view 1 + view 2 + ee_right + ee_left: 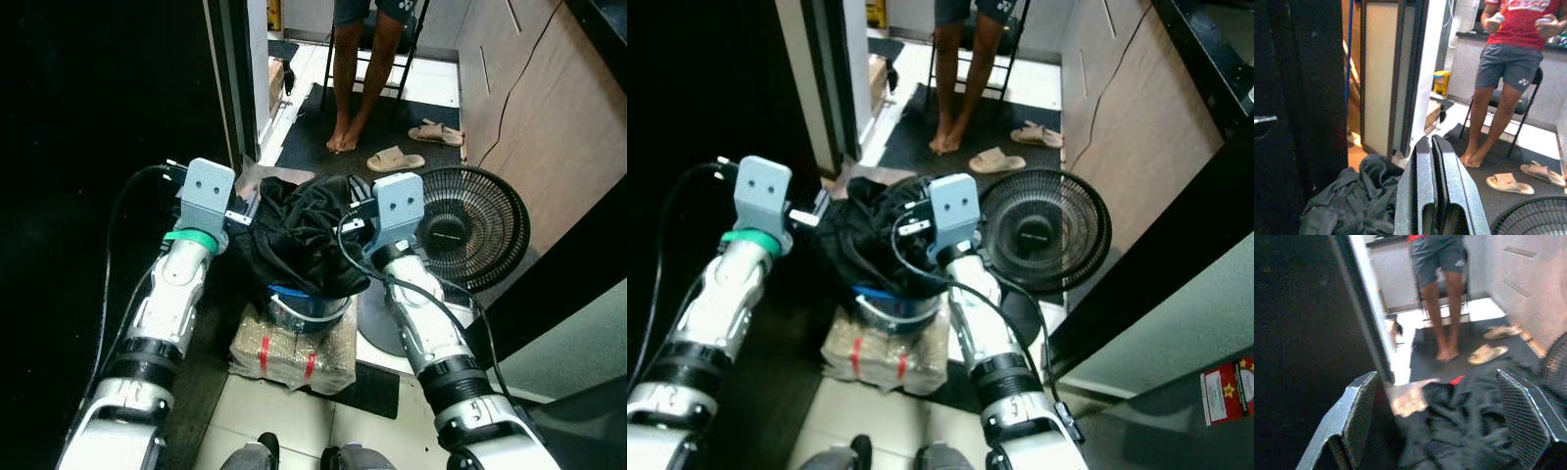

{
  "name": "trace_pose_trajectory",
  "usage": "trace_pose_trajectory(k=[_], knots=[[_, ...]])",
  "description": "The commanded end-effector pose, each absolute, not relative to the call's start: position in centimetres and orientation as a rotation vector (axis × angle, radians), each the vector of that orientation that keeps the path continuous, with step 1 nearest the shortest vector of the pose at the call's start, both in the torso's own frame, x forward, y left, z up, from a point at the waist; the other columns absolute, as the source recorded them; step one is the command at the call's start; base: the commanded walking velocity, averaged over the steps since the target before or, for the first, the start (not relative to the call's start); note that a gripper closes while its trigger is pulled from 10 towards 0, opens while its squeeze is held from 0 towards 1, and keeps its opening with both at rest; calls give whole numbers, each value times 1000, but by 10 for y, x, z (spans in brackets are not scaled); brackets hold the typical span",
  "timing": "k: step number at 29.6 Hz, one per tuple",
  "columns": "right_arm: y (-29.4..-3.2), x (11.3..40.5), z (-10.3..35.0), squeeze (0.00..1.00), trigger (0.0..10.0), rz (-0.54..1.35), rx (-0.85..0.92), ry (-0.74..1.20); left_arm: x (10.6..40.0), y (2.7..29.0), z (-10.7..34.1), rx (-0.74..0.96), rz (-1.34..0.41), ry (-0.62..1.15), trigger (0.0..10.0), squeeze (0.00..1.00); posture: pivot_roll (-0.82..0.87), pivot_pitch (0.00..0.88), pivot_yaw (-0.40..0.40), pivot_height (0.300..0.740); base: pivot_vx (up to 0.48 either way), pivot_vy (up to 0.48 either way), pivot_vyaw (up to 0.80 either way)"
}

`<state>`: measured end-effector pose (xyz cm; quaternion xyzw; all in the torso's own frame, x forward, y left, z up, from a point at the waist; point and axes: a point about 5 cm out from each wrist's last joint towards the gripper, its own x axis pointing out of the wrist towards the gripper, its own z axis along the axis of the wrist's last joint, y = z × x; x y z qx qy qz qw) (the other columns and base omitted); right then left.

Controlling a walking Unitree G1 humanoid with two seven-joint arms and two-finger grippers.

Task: Clothes washing

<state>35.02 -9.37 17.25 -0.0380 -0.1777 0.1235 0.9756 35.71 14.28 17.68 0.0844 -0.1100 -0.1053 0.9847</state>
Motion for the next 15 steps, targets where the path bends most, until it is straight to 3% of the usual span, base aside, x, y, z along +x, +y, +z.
trace_pose_trajectory(k=[1,5,15], knots=[[-103,349,172,0,10000,211,-78,-364,352,137,171,134,-259,-192,10000,0,-19,51,10,740,0,0,0],[-123,341,170,0,10000,163,-82,-369,334,109,166,75,-412,-175,10000,0,-43,35,27,740,0,0,0],[-130,315,125,0,10000,174,-87,-233,302,104,122,179,-487,-59,10000,0,-48,23,44,740,0,0,0]])
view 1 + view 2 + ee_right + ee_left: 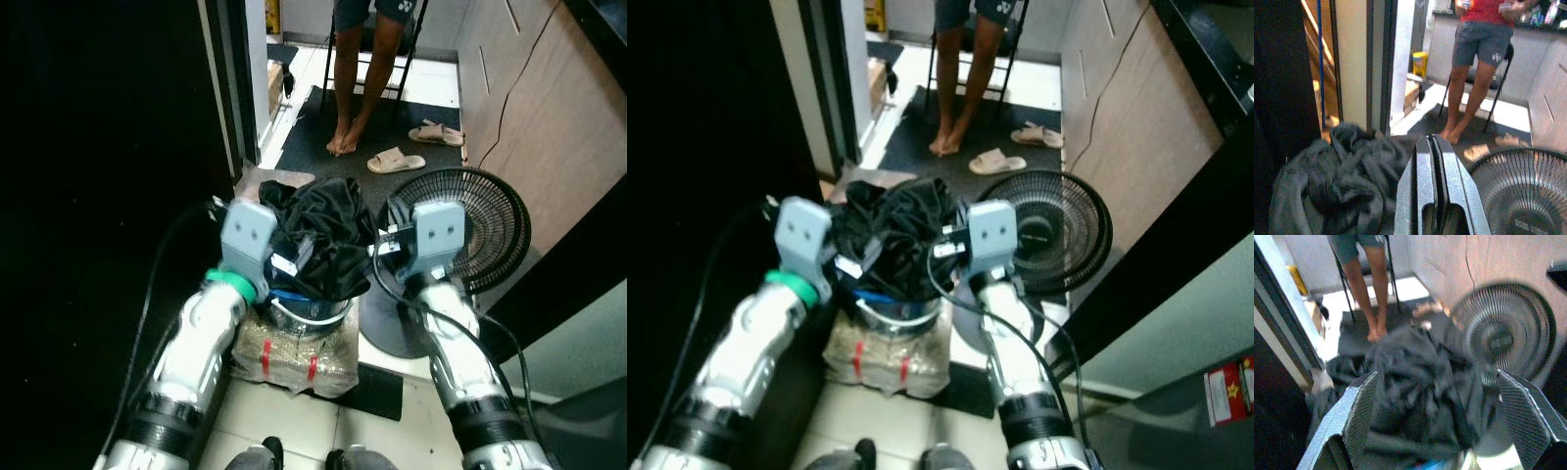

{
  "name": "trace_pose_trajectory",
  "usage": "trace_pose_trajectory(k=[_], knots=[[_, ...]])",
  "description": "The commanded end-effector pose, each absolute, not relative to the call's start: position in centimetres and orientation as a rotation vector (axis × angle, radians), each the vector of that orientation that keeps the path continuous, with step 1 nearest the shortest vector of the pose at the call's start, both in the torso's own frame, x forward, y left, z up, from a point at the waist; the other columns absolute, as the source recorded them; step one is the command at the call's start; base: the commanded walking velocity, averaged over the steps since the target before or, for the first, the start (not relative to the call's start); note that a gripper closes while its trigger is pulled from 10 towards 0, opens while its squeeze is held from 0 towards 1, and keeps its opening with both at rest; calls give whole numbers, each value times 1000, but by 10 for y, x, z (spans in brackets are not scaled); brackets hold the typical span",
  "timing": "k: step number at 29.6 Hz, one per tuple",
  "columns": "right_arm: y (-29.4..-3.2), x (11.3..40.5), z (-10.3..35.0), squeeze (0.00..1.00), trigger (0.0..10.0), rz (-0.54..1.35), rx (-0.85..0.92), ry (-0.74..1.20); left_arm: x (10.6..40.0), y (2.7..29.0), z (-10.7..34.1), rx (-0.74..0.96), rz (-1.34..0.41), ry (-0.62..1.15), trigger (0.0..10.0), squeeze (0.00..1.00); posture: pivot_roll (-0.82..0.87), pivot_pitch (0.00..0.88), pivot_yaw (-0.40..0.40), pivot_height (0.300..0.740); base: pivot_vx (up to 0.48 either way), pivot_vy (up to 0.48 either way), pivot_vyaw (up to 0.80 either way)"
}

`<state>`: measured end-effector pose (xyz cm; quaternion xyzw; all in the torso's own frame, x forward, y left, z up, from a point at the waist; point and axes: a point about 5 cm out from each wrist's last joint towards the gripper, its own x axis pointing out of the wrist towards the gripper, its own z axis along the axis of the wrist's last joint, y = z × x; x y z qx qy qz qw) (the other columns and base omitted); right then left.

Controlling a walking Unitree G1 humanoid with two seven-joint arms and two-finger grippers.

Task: Clothes washing

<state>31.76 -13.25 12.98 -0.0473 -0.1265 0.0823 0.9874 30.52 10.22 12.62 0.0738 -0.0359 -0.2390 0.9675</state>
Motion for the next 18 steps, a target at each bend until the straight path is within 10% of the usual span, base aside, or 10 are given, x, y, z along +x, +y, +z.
trace_pose_trajectory(k=[1,18], knots=[[-130,315,125,0,10000,174,-87,-233,302,104,122,179,-487,-59,10000,0,-48,23,44,740,0,0,0],[-102,313,118,0,10000,258,-39,-199,297,115,110,147,-385,-4,10000,0,-39,0,32,740,0,0,0]])
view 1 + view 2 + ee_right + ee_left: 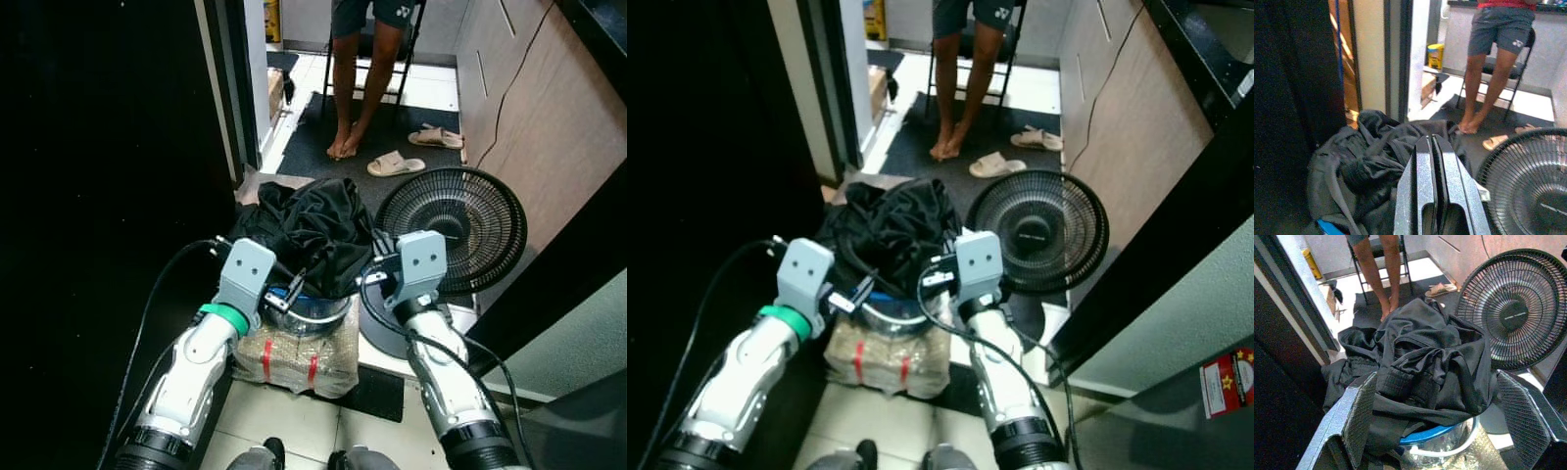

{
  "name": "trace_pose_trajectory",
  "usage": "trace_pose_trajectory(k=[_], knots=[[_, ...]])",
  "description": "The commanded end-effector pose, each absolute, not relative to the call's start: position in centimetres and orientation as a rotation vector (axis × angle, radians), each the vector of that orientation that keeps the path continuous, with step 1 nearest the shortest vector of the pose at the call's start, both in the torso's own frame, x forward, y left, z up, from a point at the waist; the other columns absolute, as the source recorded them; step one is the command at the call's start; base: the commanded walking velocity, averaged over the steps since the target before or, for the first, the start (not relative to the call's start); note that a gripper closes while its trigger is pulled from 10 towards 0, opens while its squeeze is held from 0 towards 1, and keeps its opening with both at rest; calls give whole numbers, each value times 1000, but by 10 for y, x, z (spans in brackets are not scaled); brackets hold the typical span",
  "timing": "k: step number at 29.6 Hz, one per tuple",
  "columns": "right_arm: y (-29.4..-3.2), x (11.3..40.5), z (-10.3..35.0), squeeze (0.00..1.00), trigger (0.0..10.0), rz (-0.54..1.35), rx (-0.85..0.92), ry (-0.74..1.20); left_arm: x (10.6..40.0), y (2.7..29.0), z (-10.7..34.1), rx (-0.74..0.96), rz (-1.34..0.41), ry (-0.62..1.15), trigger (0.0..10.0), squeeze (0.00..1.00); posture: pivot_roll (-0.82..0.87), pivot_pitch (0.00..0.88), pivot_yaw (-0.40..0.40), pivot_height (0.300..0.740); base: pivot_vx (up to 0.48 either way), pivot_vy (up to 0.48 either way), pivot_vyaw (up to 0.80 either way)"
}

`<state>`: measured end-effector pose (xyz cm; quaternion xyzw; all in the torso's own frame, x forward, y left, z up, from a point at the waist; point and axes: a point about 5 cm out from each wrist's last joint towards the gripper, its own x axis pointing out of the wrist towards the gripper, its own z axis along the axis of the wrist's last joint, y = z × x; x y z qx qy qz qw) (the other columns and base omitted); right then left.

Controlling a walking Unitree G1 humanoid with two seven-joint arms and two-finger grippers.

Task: Clothes washing

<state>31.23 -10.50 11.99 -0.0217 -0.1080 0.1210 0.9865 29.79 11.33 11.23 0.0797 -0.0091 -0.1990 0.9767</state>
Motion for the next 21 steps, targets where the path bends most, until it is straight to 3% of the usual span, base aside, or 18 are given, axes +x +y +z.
trace_pose_trajectory(k=[1,21], knots=[[-101,313,119,0,10000,261,-39,-199,297,115,111,143,-381,-4,10000,0,-39,0,31,740,0,0,0],[-97,312,121,0,10000,270,-38,-204,297,113,114,154,-368,-18,10000,0,-34,0,35,740,0,0,0]])
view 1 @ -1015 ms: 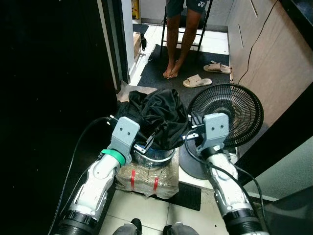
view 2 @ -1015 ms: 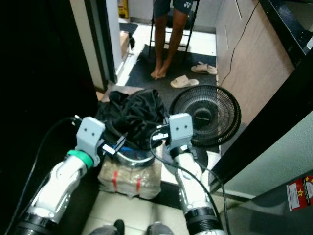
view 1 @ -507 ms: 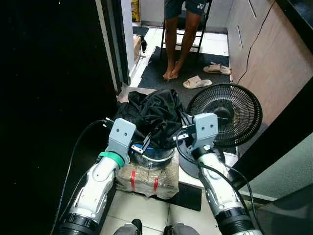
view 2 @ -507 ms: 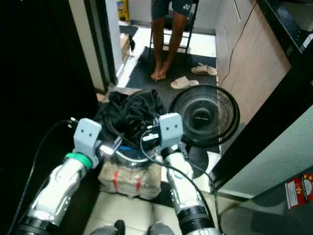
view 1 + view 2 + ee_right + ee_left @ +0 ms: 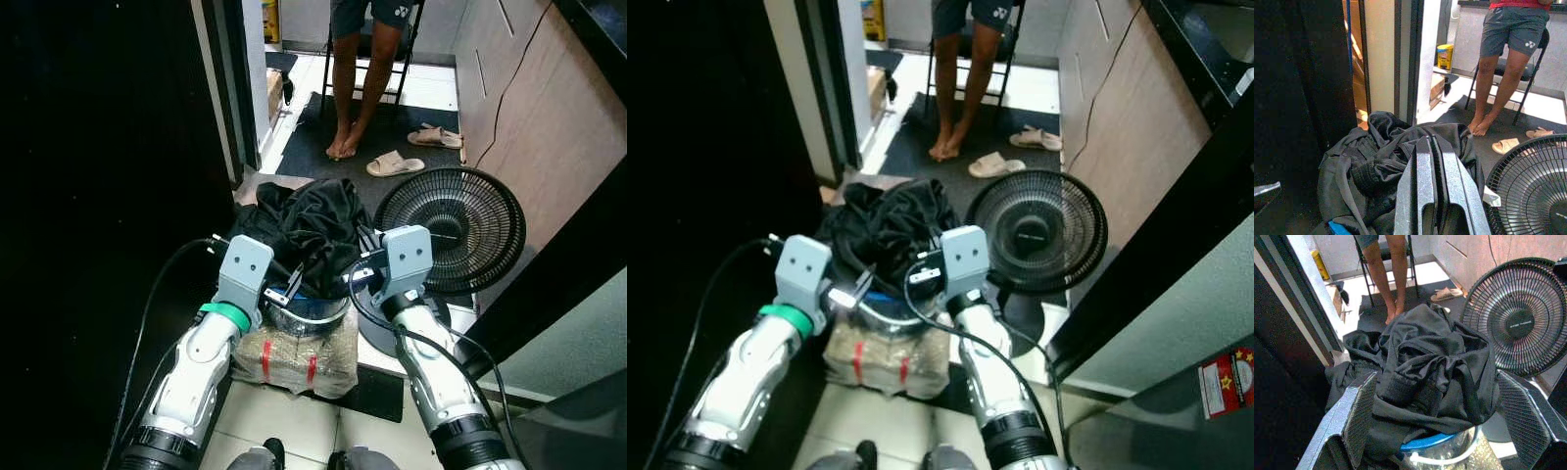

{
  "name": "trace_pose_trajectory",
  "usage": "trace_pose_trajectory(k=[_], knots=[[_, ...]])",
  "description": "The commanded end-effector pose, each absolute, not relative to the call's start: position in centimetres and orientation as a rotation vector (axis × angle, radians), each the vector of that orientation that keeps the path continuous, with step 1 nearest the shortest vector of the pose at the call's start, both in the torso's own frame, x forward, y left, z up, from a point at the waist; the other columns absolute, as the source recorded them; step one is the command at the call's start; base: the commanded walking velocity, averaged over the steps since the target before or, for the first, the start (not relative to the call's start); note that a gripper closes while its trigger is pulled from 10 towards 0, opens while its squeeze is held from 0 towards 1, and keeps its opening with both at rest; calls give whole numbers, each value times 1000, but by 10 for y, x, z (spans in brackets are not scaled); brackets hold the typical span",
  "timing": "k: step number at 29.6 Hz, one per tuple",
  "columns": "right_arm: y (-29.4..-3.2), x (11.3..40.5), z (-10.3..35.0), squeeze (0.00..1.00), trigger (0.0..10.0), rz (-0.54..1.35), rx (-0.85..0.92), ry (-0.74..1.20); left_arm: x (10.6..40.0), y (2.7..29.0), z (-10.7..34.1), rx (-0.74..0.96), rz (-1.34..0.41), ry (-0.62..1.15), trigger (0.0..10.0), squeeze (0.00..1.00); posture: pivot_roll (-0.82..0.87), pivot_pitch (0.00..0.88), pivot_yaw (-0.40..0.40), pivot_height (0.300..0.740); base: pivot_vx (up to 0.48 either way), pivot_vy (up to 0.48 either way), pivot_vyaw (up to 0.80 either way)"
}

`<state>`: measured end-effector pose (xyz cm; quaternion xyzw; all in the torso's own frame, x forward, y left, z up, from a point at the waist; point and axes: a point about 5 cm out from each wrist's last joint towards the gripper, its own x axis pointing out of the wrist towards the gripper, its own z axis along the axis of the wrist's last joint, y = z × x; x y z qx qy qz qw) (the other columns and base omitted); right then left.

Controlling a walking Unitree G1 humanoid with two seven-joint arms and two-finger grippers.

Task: Clothes washing

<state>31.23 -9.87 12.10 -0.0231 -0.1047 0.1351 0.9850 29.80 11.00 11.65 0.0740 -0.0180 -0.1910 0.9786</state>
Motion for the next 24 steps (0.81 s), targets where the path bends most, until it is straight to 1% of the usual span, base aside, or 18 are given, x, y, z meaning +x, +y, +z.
trace_pose_trajectory(k=[1,8,24], knots=[[-97,312,121,0,10000,271,-37,-205,297,114,114,154,-368,-19,10000,0,-35,0,35,740,0,0,0],[-96,313,122,0,10000,272,-36,-207,297,114,114,155,-367,-18,10000,0,-35,0,35,740,0,0,0],[-97,313,122,0,10000,272,-39,-208,297,113,115,167,-368,-17,10000,0,-32,0,33,740,-321,0,0]])
